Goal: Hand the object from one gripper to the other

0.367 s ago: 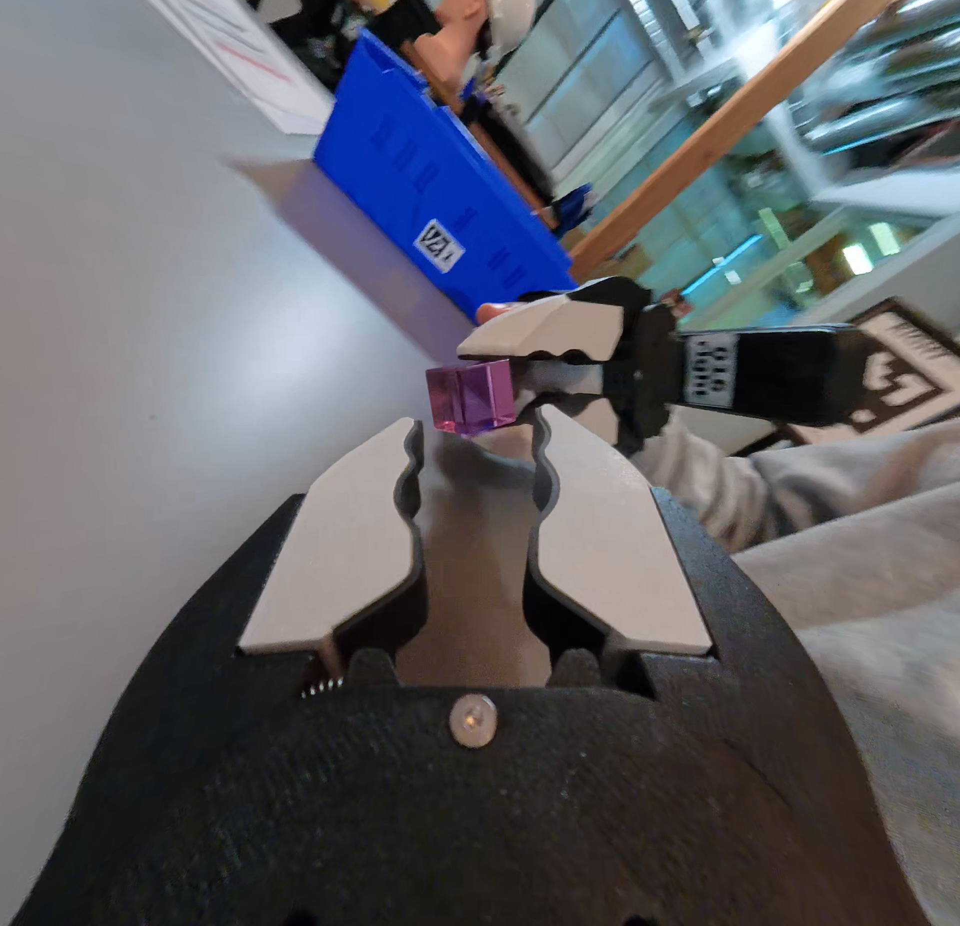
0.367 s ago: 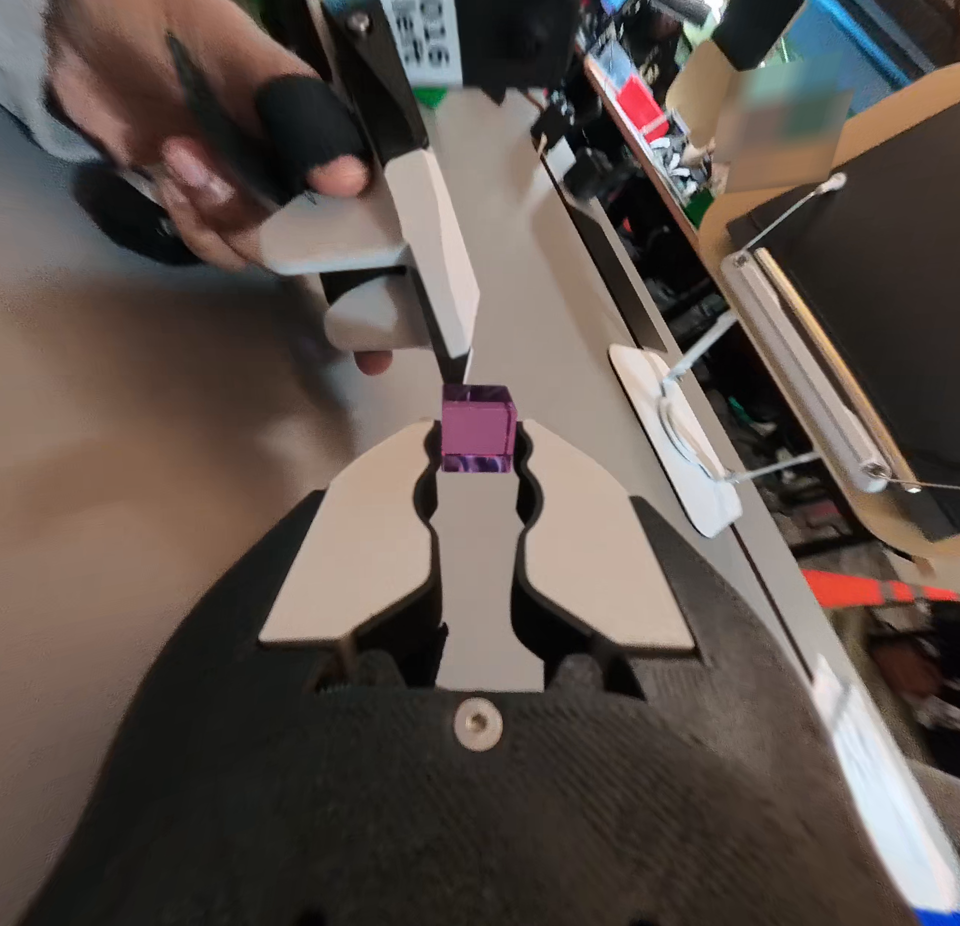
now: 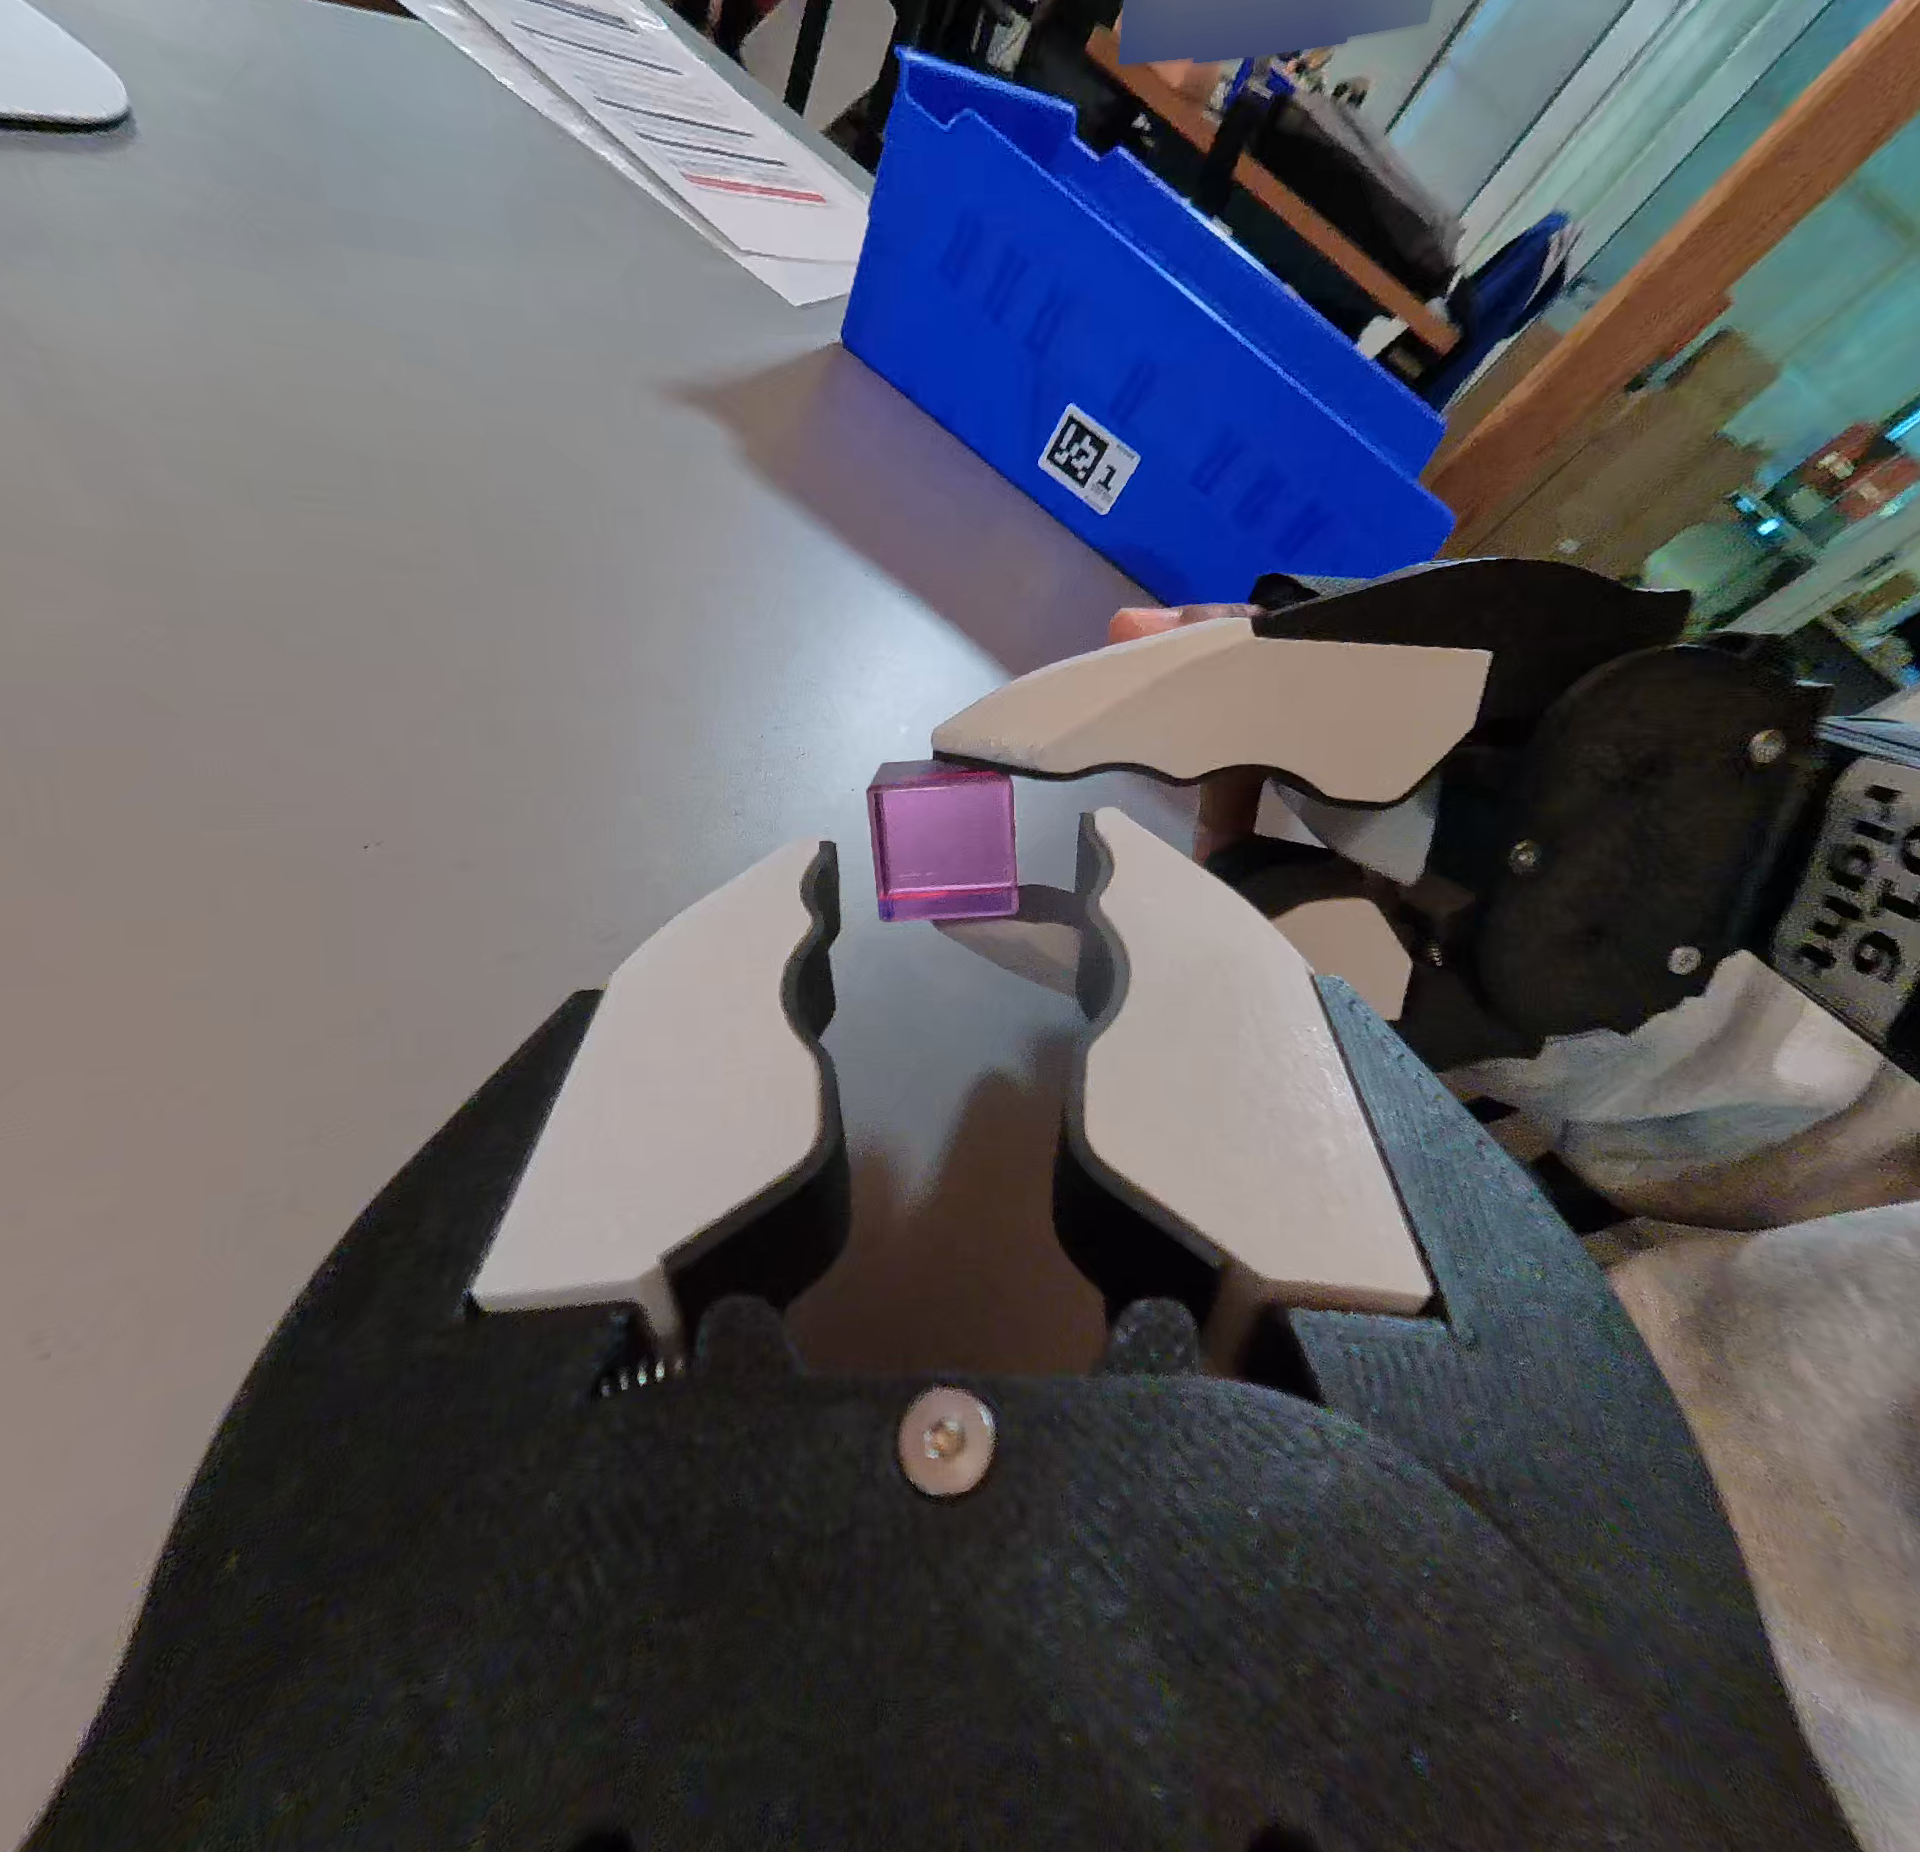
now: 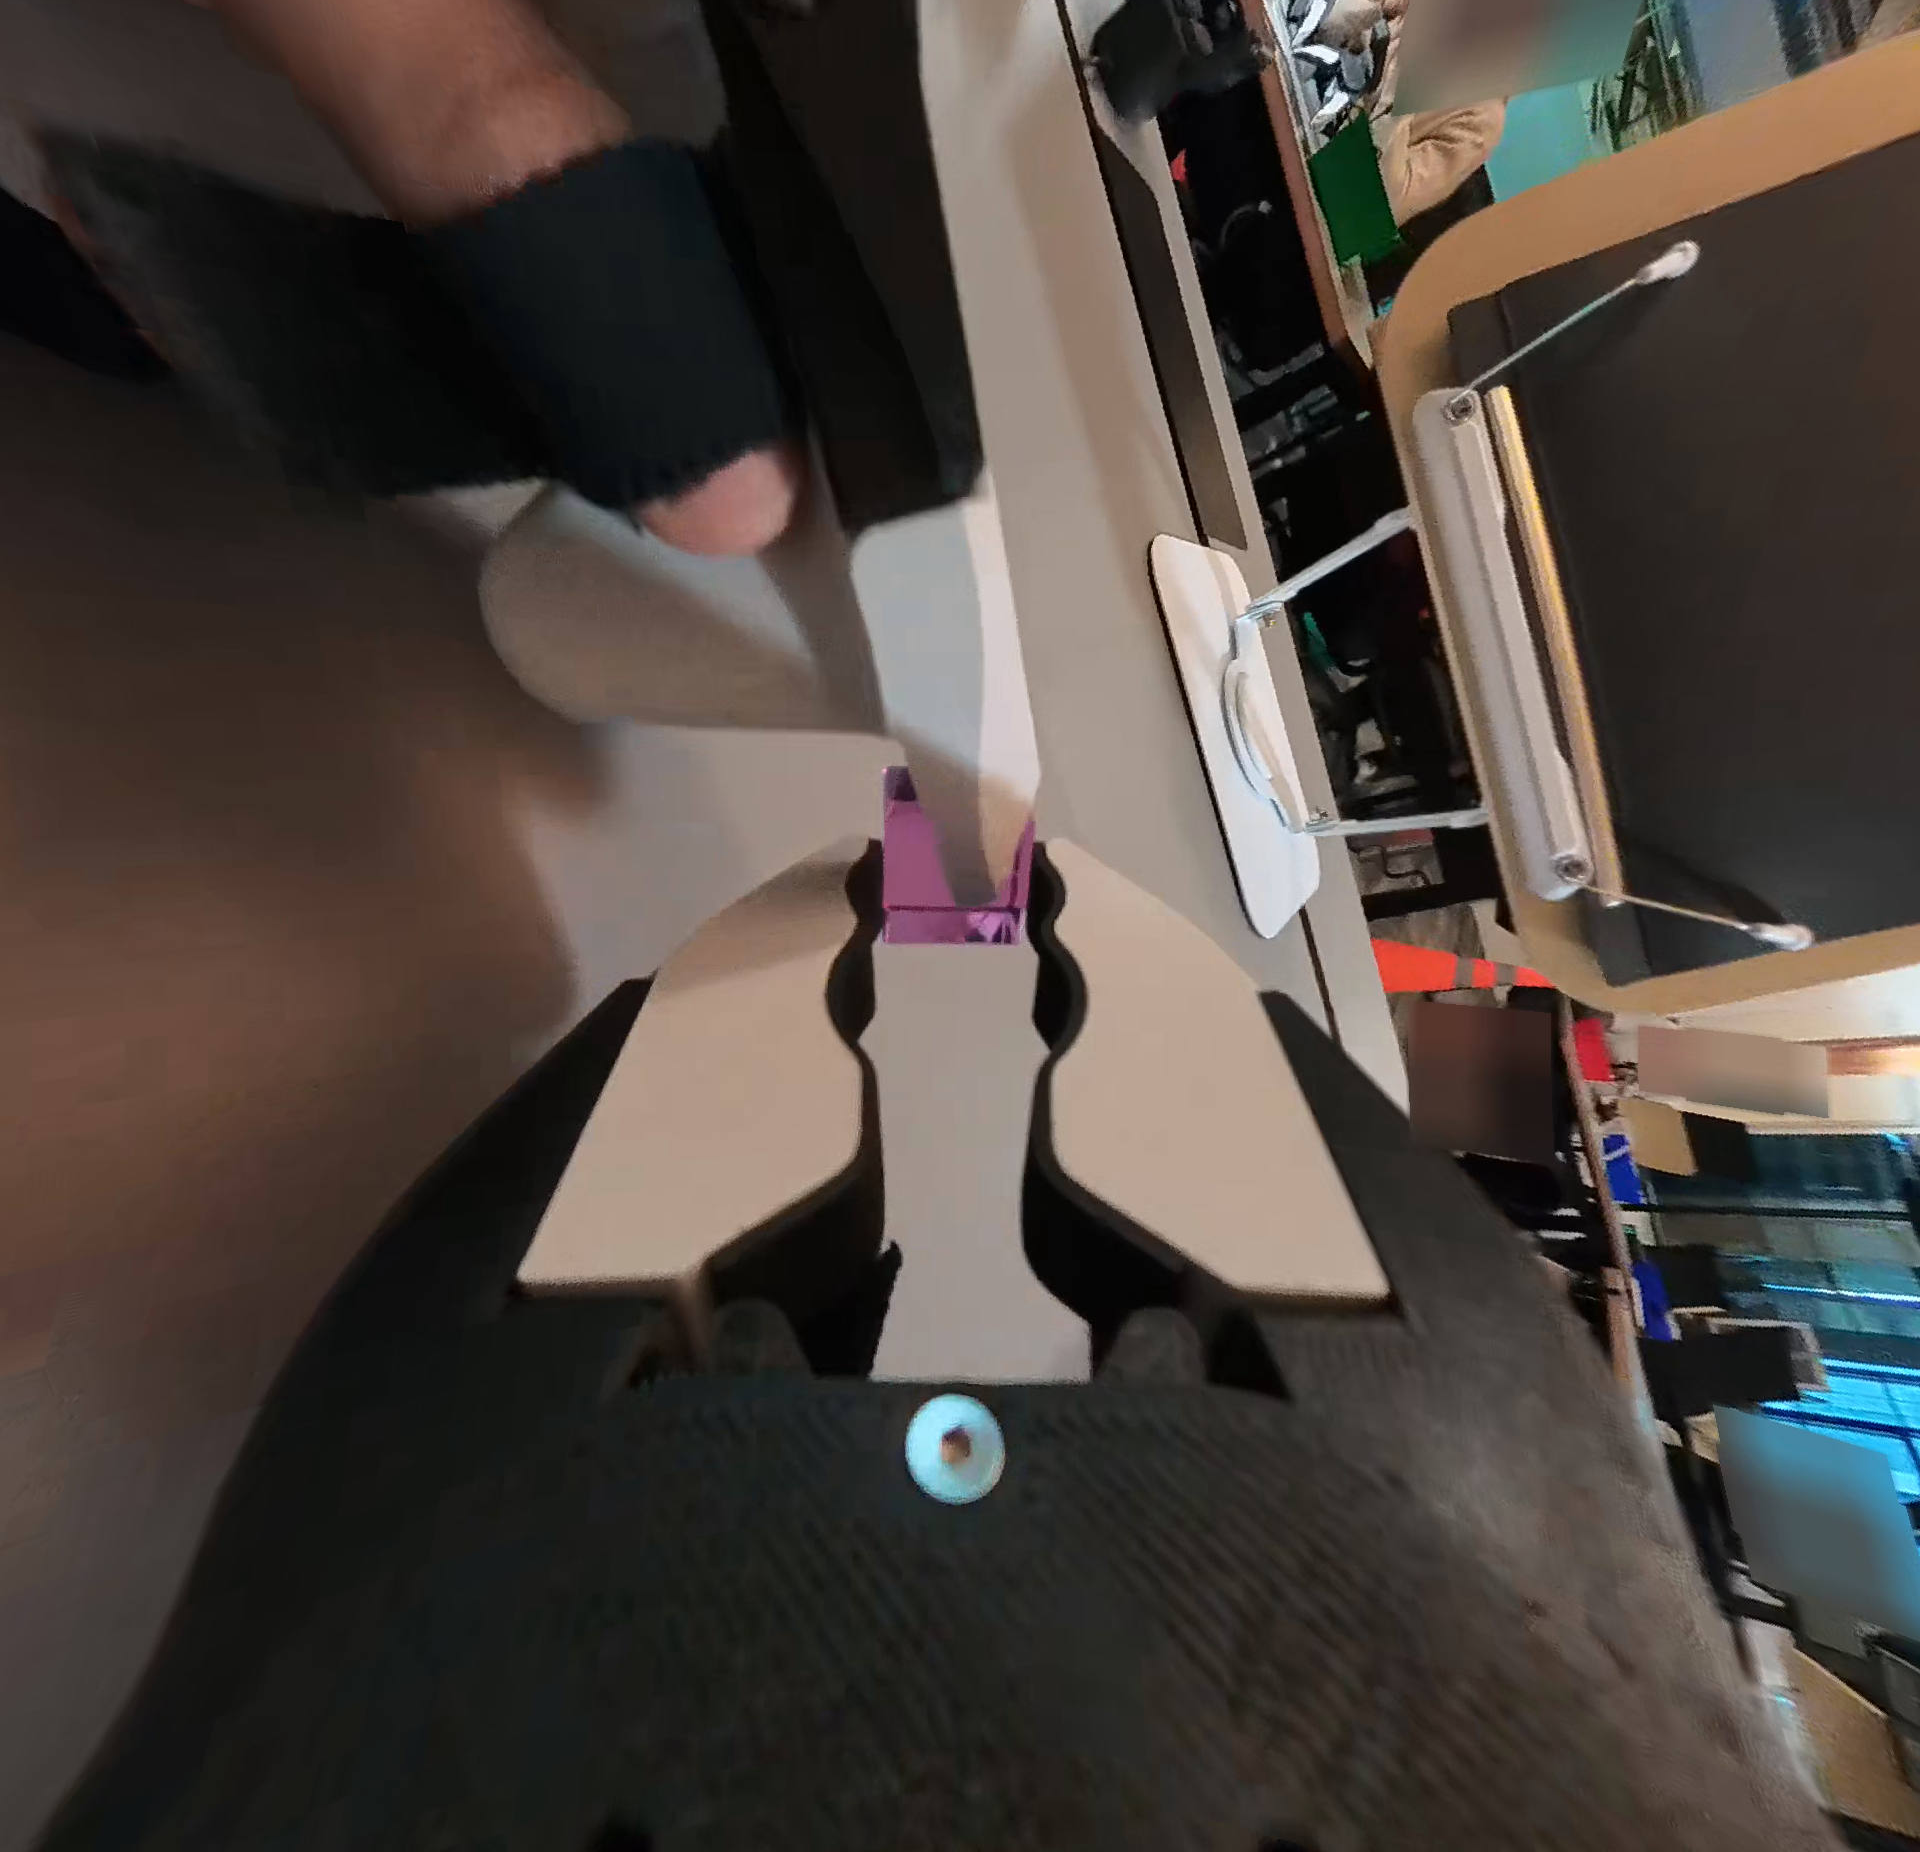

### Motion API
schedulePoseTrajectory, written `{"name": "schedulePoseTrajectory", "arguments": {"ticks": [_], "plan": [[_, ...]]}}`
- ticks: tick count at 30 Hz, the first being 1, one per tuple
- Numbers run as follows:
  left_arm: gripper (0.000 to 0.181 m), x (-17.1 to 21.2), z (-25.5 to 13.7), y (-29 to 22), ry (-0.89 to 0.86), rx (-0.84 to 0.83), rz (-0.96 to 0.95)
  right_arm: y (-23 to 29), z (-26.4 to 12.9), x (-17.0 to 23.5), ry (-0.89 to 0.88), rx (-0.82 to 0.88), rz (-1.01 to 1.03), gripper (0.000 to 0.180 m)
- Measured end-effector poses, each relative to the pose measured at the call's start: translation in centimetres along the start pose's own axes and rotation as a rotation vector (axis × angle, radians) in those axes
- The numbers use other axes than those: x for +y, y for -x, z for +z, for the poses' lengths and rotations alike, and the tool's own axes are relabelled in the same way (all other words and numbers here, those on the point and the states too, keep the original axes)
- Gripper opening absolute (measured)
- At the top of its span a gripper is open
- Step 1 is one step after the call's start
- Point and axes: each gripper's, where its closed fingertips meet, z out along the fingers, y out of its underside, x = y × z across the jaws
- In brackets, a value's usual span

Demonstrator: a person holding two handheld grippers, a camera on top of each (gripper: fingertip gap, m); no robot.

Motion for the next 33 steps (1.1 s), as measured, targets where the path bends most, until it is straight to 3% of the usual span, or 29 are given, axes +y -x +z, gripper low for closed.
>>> {"name": "schedulePoseTrajectory", "arguments": {"ticks": [1,6,10,14,22,28,30,33], "plan": [[0.044,0.1,0.1,0.0,0.005,-0.015,0.014,0.1,0.0,-0.2,0.004,0.006,-0.014,0.027],[0.028,0.3,0.1,0.1,0.023,-0.035,0.025,0.4,0.0,-0.5,0.018,0.02,-0.056,0.027],[0.028,0.2,-0.1,0.1,0.021,-0.016,0.016,0.2,-0.1,-0.7,-0.005,0.026,-0.044,0.028],[0.028,-0.1,-0.5,0.6,-0.01,0.012,-0.053,-0.3,-0.2,-0.9,-0.078,0.018,0.047,0.043],[0.028,-2.5,-2.3,0.7,-0.172,0.189,-0.188,-3.1,-1.2,-0.5,-0.357,-0.174,0.664,0.073],[0.028,-3.9,-3.3,-0.6,-0.264,0.31,-0.199,-4.3,-2.6,-1.5,-0.591,-0.553,1.315,0.068],[0.028,-4.0,-3.3,-1.0,-0.269,0.33,-0.196,-4.6,-3.1,-1.9,-0.646,-0.639,1.425,0.063],[0.028,-3.9,-3.2,-1.6,-0.267,0.355,-0.18,-4.2,-3.4,-2.3,-0.645,-0.693,1.435,0.053]]}}
